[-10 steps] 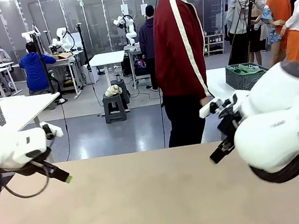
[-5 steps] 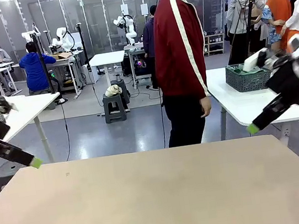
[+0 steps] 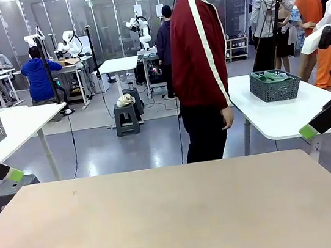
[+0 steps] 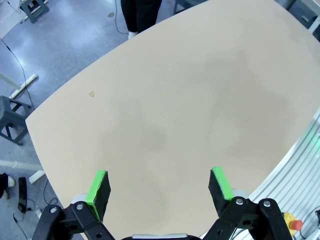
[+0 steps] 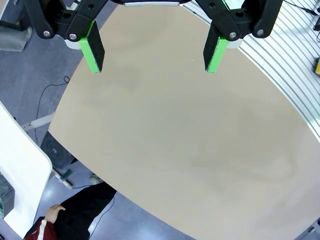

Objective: Fold the towels and place them in the basket.
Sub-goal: When a person lays out a Towel with hook on the table, fold it in half twice.

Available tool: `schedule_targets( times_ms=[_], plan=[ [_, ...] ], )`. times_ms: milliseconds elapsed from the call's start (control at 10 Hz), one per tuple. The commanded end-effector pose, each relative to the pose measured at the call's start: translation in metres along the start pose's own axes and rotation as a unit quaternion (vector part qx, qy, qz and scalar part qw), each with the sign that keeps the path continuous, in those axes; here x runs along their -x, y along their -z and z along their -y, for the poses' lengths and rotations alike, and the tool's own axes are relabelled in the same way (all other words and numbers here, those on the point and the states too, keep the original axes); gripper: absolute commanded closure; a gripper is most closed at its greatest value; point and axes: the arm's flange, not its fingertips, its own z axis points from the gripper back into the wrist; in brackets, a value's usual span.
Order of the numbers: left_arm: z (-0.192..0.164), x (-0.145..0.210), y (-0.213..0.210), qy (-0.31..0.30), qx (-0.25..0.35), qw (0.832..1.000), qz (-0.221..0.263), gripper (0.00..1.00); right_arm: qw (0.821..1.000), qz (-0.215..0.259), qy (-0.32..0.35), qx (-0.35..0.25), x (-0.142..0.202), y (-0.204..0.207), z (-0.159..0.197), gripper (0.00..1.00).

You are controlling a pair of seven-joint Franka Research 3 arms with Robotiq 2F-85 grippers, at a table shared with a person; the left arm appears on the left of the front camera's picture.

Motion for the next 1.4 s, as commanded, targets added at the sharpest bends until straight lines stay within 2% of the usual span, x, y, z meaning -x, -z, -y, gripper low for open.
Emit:
schedule_targets(
  times_ms=[0, 300, 400, 800, 900, 1100, 1300],
  plan=[
    [0.001, -0.001, 0.003, 0.0, 0.002, 1.0, -0.002, 0.0, 1.0, -0.002, 0.002, -0.001, 0.0, 0.004, 0.002, 0.0],
    [0.001, -0.001, 0.003, 0.0, 0.002, 1.0, -0.002, 0.0, 1.0, -0.001, 0.0, -0.001, 0.0, 0.001, 0.0, 0.0],
    [0.0, 0.0, 0.001, 0.0, 0.0, 1.0, -0.001, 0.0, 1.0, 0.0, -0.011, -0.013, 0.0, -0.013, -0.003, 0.0],
    [-0.029, -0.008, -0.105, 0.024, -0.018, 0.999, 0.023, 0.0, 0.999, 0.023, -0.023, -0.002, -0.004, -0.112, 0.002, 0.0],
    [-0.032, -0.01, -0.116, 0.031, -0.02, 0.999, 0.028, 0.0, 0.999, 0.025, -0.022, 0.003, -0.005, -0.127, 0.002, 0.0],
    [-0.026, -0.009, -0.164, 0.041, -0.035, 0.998, 0.037, 0.0, 0.999, 0.033, -0.01, 0.01, -0.005, -0.176, -0.01, 0.0],
    [-0.016, -0.003, -0.196, 0.044, -0.046, 0.997, 0.047, 0.0, 0.999, 0.046, -0.004, 0.014, -0.003, -0.204, -0.024, 0.0]
  ],
)
